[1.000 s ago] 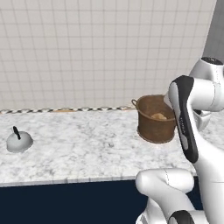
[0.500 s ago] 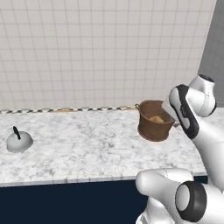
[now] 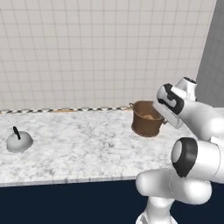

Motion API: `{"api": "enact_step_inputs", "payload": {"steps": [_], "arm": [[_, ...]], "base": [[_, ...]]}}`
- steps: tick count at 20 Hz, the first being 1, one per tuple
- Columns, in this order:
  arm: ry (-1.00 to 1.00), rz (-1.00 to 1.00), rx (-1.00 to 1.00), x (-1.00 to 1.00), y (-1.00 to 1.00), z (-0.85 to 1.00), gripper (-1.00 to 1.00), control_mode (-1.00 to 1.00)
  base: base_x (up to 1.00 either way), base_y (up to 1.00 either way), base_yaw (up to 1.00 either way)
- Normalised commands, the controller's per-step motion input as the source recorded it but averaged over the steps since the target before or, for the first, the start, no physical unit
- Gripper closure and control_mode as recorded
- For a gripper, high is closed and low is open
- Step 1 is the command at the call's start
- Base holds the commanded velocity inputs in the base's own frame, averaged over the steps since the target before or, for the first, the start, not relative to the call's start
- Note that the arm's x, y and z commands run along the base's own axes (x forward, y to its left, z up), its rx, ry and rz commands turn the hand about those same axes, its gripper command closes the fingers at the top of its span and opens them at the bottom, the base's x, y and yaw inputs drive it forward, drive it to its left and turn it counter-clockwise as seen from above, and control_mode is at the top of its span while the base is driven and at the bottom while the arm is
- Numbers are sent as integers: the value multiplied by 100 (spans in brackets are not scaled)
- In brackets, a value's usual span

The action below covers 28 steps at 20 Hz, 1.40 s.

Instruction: Open the cabinet, pick up the bread from the cabinet and place it in the basket. Then move the basket to the dining counter.

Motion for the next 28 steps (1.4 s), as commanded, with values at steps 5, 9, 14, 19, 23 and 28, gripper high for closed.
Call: {"api": "enact_step_inputs", "payload": {"steps": [5, 9, 14, 19, 23, 28], "arm": [[0, 0, 0, 29, -3, -17, 100, -100], [0, 0, 0, 47, 0, -55, 100, -100], [0, 0, 0, 37, 0, -54, 100, -100], [0, 0, 0, 1, 0, -43, 100, -100], [0, 0, 0, 0, 0, -55, 100, -100], [-6, 0, 0, -5, 20, -20, -100, -100]], "base": [[0, 0, 0], [0, 0, 0], [0, 0, 0], [0, 0, 0], [0, 0, 0], [0, 0, 0]]}}
